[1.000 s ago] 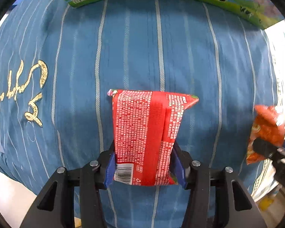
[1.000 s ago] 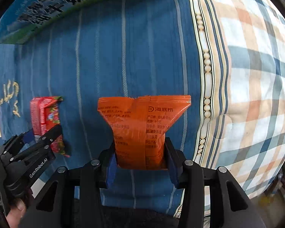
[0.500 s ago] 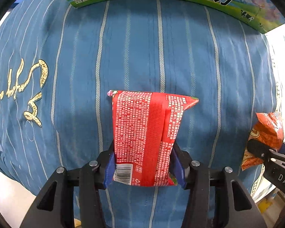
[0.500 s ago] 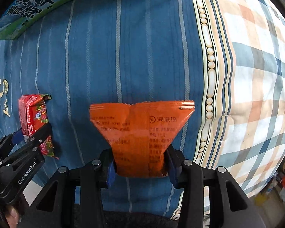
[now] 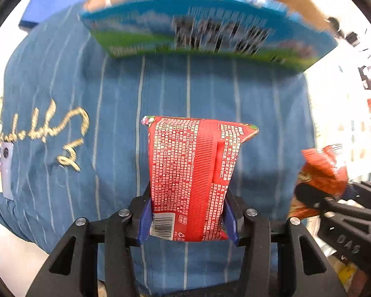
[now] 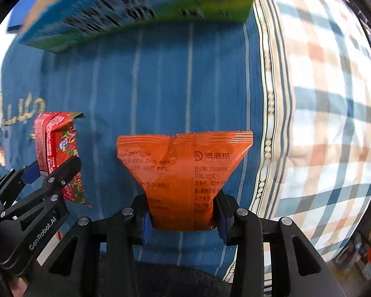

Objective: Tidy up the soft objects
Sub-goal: 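Place both snacks into the box beside the other packs and open both tools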

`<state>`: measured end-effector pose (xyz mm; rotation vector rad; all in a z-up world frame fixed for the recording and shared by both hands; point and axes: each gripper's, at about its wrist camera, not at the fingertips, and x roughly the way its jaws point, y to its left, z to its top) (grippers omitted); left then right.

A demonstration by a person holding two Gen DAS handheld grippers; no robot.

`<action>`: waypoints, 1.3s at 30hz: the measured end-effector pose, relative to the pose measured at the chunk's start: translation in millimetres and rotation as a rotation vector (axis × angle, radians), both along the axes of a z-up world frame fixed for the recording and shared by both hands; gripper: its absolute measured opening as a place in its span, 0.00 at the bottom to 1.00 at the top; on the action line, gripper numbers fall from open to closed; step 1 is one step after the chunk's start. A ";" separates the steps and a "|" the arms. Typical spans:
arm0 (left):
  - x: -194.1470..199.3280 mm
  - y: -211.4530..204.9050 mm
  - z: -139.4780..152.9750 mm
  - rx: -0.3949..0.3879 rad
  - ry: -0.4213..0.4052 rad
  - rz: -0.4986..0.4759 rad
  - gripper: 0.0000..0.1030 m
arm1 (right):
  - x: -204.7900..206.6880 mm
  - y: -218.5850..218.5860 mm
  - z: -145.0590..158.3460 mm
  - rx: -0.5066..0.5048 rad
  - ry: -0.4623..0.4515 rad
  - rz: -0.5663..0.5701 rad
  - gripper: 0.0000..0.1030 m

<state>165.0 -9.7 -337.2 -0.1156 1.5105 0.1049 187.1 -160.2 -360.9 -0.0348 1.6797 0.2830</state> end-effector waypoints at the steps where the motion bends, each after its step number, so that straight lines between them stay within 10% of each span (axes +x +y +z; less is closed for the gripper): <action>1: 0.3 0.5 14.6 -0.009 -0.026 0.000 0.44 | -1.1 -0.4 6.2 0.007 -0.010 0.004 0.41; 18: 7.6 -6.6 154.4 -0.056 -0.283 -0.020 0.44 | -6.8 -27.9 131.4 0.140 -0.210 0.009 0.41; 39: 53.0 17.8 190.7 -0.058 -0.397 -0.008 0.44 | 48.1 -11.7 208.3 0.214 -0.357 0.020 0.41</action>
